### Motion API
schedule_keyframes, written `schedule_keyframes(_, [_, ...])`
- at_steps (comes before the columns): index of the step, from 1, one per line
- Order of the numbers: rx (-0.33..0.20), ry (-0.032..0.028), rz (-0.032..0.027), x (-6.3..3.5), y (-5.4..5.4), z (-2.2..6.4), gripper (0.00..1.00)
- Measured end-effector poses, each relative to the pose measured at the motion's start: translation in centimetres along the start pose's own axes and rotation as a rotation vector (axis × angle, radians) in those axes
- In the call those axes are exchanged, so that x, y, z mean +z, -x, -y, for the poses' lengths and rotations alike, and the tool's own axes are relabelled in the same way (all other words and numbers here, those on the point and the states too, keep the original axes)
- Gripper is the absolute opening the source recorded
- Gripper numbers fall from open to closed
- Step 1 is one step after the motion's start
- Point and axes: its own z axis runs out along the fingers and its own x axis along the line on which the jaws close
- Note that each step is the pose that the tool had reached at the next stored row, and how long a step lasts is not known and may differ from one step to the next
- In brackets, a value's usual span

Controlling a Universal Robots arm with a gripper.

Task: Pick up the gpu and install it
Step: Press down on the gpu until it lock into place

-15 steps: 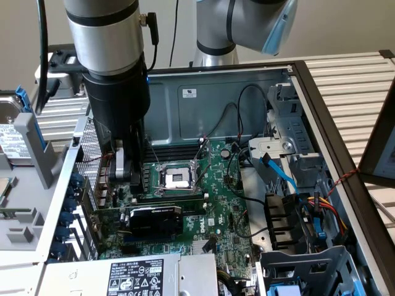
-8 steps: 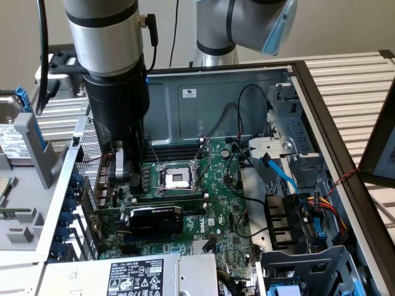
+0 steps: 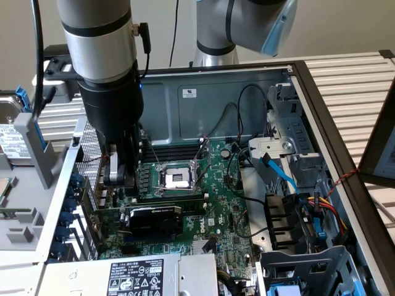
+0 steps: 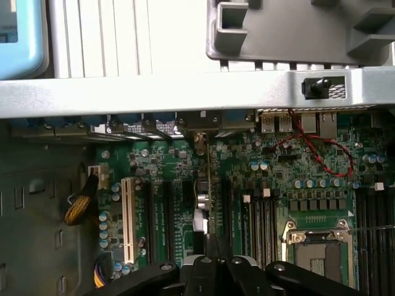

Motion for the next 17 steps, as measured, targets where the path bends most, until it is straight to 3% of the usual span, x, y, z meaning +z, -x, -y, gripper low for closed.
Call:
schedule_keyframes(13, [0.000,-0.0002,0.0000,1.00,-0.5,0.08,0.11])
schedule_keyframes(15, [0.000,0.0042,-0.0007,1.10,-0.5,0.20,0.11])
schedule_keyframes(17, [0.000,0.0148,-0.0015,1.13,-0.5,0.25,0.11])
